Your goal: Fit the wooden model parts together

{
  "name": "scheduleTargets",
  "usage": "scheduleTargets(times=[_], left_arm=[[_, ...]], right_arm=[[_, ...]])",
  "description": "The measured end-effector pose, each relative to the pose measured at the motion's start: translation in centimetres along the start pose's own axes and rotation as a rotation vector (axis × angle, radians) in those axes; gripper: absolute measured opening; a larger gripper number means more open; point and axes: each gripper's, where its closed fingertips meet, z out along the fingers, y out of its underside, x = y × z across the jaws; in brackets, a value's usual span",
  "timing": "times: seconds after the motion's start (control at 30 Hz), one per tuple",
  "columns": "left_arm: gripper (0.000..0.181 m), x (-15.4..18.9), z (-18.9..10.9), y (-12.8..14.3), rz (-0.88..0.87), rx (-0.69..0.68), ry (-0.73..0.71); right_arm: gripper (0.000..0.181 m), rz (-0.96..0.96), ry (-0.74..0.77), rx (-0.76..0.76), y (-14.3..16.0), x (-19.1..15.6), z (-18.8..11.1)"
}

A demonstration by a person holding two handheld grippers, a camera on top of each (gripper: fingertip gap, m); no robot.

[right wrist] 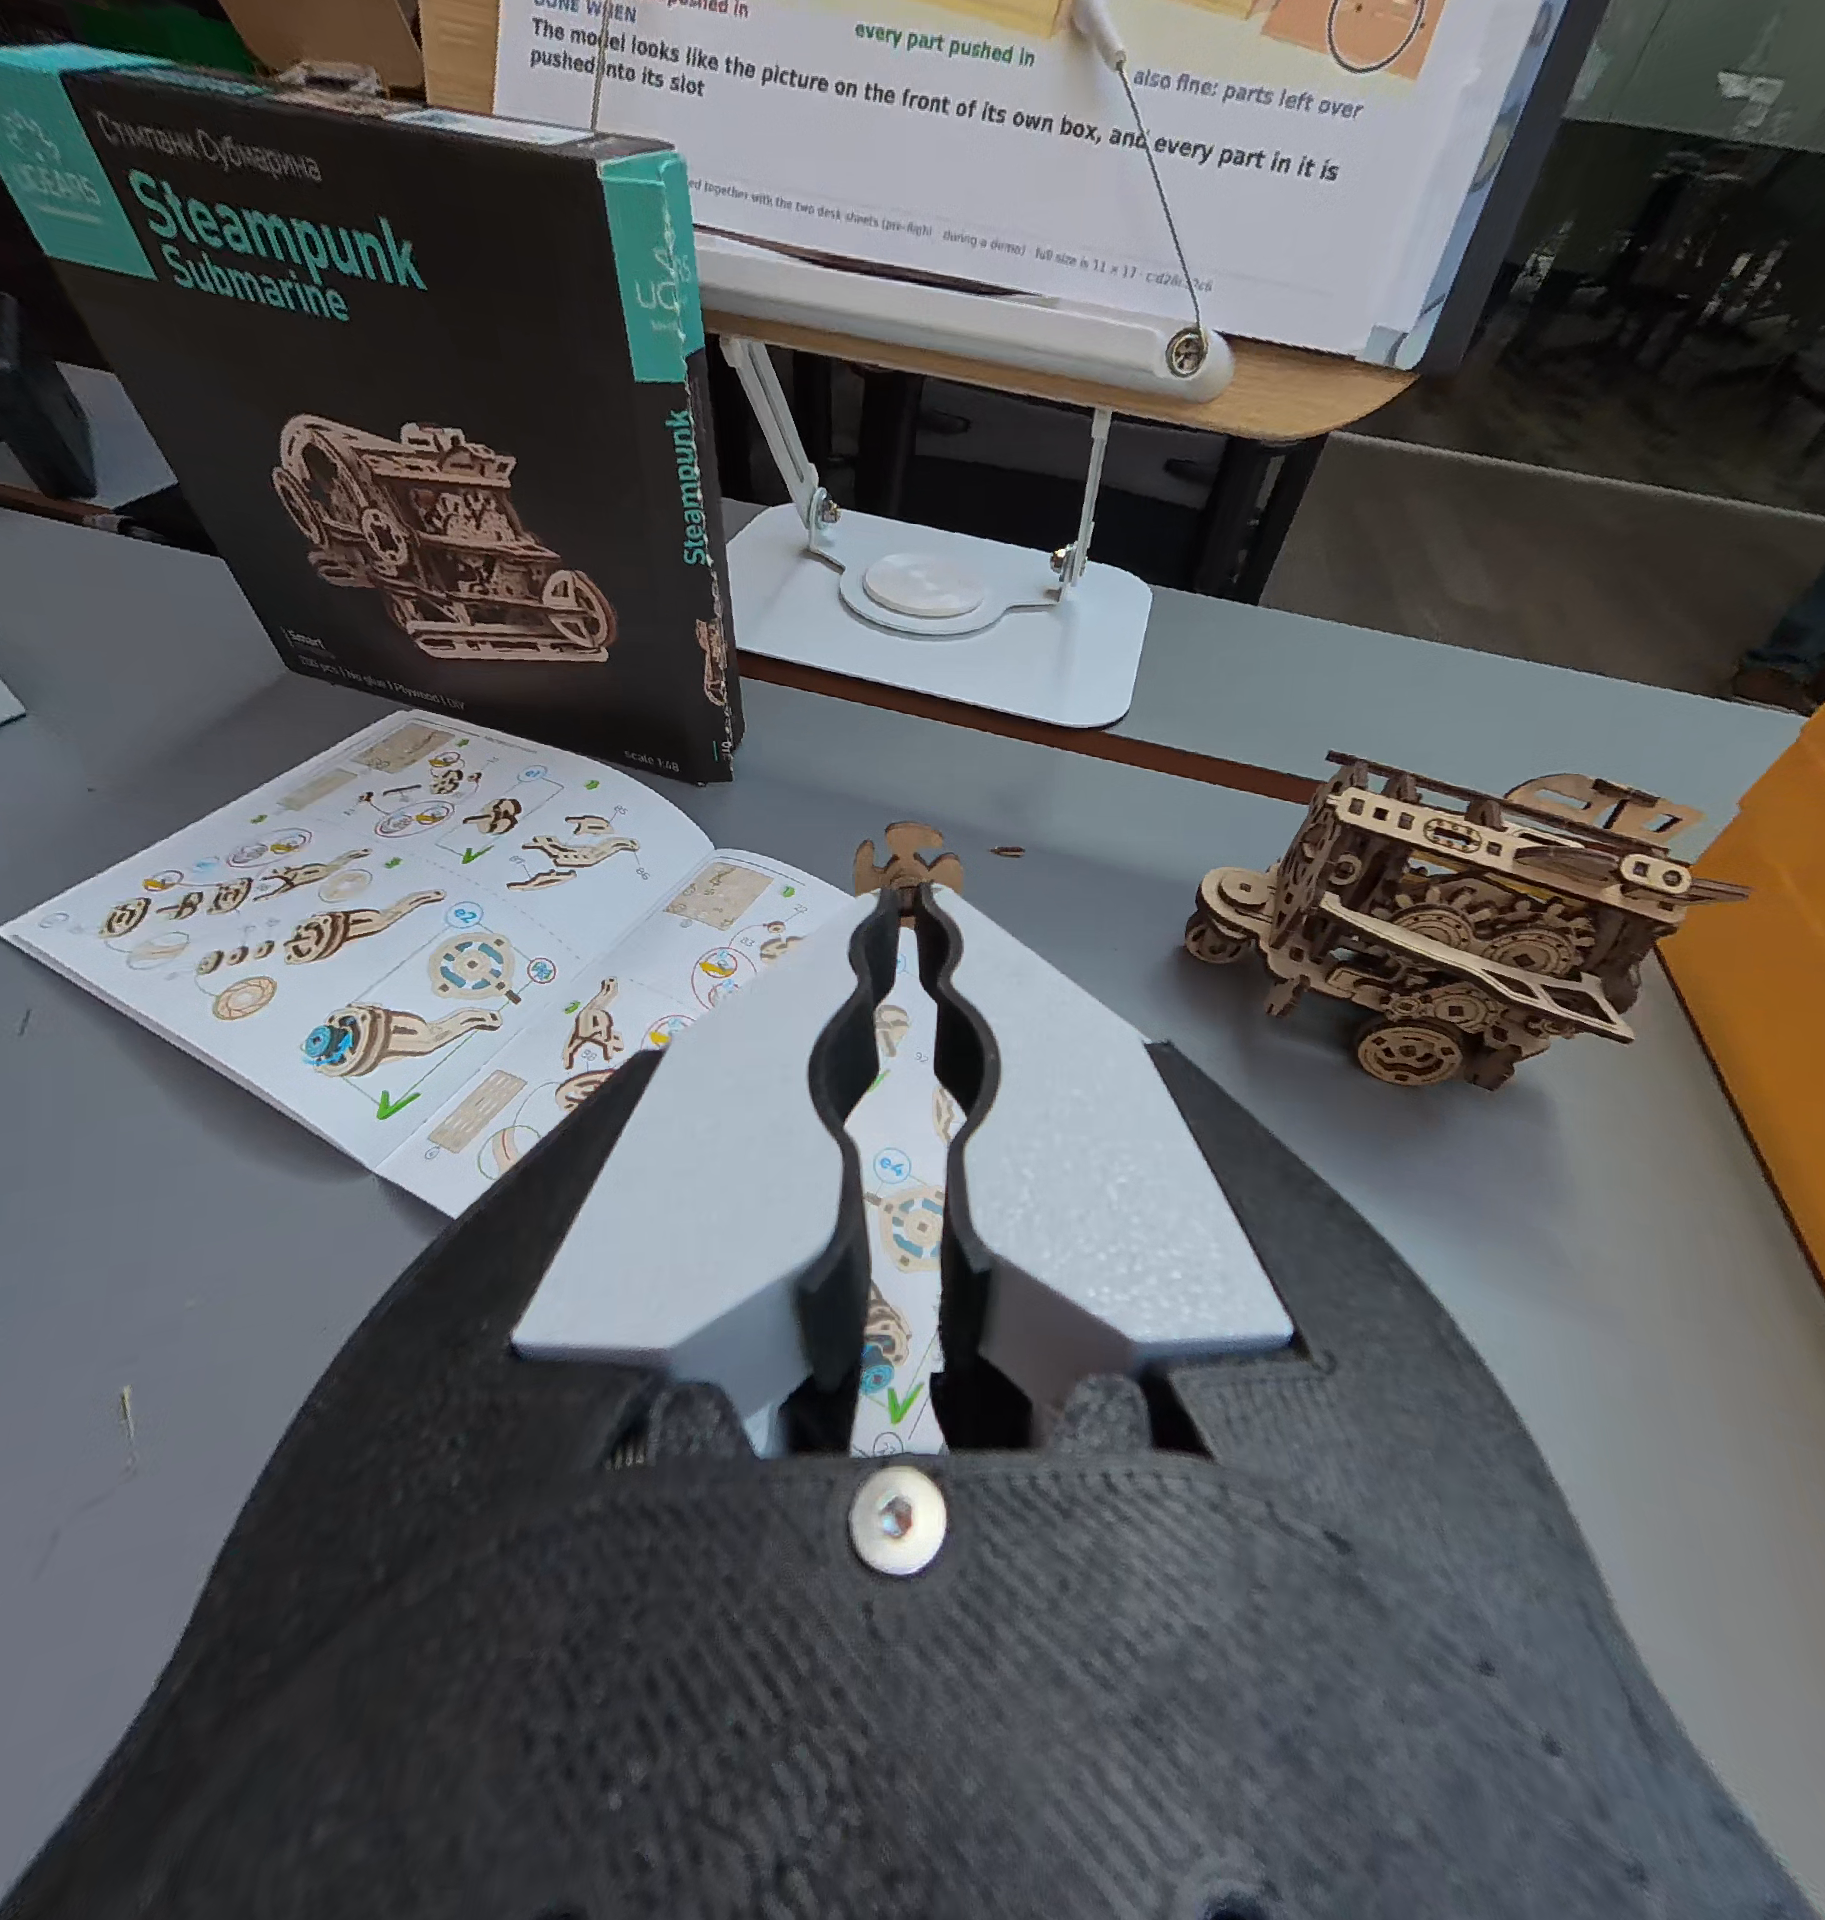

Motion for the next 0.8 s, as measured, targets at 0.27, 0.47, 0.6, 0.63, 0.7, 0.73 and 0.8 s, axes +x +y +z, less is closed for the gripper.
scheduleTargets(times=[0.27, 0.47, 0.6, 0.63, 0.7, 0.73, 0.8], left_arm=[[0.010, 0.0, 0.0, 0.0, -0.001, 0.001, -0.001], [0.010, 0.0, 0.0, 0.0, 0.003, -0.001, -0.002], [0.010, 0.0, 0.0, 0.0, -0.001, 0.001, -0.002], [0.010, 0.0, 0.0, 0.0, -0.002, 0.001, -0.002], [0.010, 0.0, 0.0, 0.0, -0.001, 0.000, -0.001], [0.010, 0.0, 0.0, 0.0, -0.001, -0.001, -0.002], [0.010, 0.0, 0.0, 0.1, -0.001, -0.003, -0.002]], right_arm=[[0.002, -0.077, 0.059, 0.083, -1.6, -1.4, -1.5], [0.002, -0.086, 0.053, 0.069, -1.3, -1.5, -1.3], [0.002, -0.071, 0.029, 0.056, -1.1, -1.7, -1.3], [0.002, -0.073, 0.017, 0.042, -0.9, -1.8, -1.3], [0.002, -0.078, -0.071, 0.002, -0.3, -3.3, -1.3], [0.002, -0.071, -0.144, -0.032, 0.1, -4.5, -1.5], [0.002, -0.010, -0.225, -0.104, 1.2, -6.5, -2.1]])
